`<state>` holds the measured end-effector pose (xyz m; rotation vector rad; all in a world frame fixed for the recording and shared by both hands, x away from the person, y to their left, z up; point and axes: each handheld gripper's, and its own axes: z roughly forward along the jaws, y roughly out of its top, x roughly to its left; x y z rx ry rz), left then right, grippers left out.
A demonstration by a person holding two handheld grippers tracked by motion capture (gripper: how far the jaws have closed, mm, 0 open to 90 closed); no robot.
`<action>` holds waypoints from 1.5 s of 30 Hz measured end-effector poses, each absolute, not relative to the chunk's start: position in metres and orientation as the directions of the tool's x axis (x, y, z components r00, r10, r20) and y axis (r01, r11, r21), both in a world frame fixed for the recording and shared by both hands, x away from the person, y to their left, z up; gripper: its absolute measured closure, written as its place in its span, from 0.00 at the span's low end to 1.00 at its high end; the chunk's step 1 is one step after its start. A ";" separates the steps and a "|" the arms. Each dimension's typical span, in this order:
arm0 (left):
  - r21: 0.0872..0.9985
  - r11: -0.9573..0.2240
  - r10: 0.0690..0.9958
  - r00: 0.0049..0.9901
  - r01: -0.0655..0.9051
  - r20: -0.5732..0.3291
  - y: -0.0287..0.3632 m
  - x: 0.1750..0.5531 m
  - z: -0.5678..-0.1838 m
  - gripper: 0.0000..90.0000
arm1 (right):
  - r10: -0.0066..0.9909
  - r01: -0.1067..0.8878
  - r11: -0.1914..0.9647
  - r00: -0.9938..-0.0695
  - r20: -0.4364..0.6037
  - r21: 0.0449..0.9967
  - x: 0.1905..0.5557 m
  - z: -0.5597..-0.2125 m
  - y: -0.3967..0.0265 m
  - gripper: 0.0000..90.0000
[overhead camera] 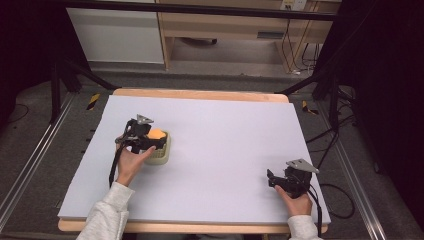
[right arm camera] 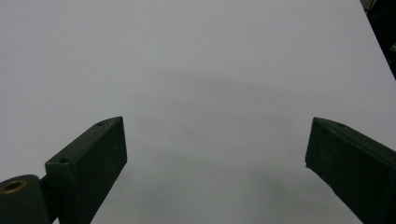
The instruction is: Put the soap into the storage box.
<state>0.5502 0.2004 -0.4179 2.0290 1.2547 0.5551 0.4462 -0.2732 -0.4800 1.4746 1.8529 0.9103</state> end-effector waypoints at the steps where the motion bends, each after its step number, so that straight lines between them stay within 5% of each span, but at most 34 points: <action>1: 0.734 -0.305 0.896 0.445 0.606 0.005 0.200 0.550 -0.418 0.30 | 0.978 0.570 0.150 -0.207 -0.035 0.808 0.446 -0.480 -0.273 0.07; 45: 0.683 -0.328 0.893 0.451 0.652 -0.003 0.202 0.552 -0.449 0.30 | 0.978 0.564 0.147 -0.208 -0.032 0.813 0.445 -0.479 -0.273 0.07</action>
